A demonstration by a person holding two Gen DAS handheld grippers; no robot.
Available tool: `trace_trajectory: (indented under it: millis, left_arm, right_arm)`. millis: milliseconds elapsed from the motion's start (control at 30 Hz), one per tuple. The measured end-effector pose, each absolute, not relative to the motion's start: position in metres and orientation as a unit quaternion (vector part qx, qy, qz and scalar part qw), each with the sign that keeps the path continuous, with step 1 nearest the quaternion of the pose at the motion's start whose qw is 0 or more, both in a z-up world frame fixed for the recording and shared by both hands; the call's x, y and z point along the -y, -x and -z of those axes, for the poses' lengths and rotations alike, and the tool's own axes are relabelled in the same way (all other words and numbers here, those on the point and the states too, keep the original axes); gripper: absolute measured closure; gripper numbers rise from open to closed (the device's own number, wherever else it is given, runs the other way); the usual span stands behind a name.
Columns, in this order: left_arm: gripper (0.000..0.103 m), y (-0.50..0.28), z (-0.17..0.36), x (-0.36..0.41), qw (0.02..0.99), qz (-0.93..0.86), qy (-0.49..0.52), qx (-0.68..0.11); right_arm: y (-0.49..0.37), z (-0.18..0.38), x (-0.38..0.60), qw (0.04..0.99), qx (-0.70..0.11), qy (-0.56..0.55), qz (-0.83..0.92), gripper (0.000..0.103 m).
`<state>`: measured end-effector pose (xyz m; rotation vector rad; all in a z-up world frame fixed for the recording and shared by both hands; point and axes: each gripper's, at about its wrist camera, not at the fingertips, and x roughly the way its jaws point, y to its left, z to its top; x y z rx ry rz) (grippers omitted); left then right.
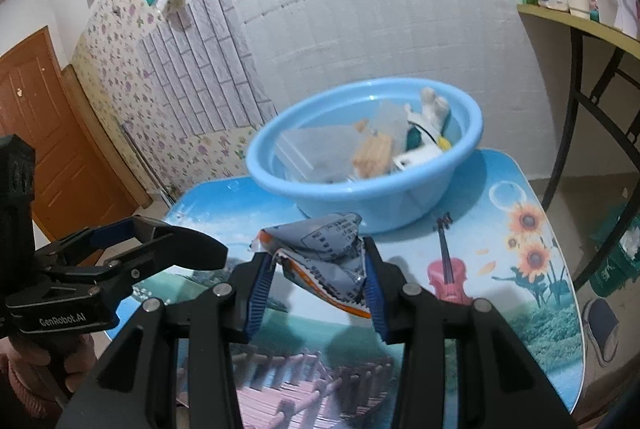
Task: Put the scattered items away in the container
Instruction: 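Grasp the grey fabric pouch with the right gripper while left lifts the black bottle, then carry the black bottle and grey pouch over the basin with both grippers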
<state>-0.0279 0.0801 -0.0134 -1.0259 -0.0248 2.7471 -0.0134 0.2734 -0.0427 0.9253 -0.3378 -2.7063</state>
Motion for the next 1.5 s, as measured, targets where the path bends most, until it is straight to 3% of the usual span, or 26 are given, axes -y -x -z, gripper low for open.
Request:
trace_trajectory:
  millis: [900,1500]
  left_arm:
    - [0.014,0.084,-0.038,-0.118,0.149,-0.938,0.314,-0.004]
    - [0.014,0.151,-0.025,-0.140,0.157,-0.931,0.329,-0.012]
  right_arm:
    - [0.047,0.008,-0.299,0.125,0.115,-0.274,0.947,0.062]
    - [0.109,0.021,-0.319,0.126,0.113,-0.283,0.944,0.062]
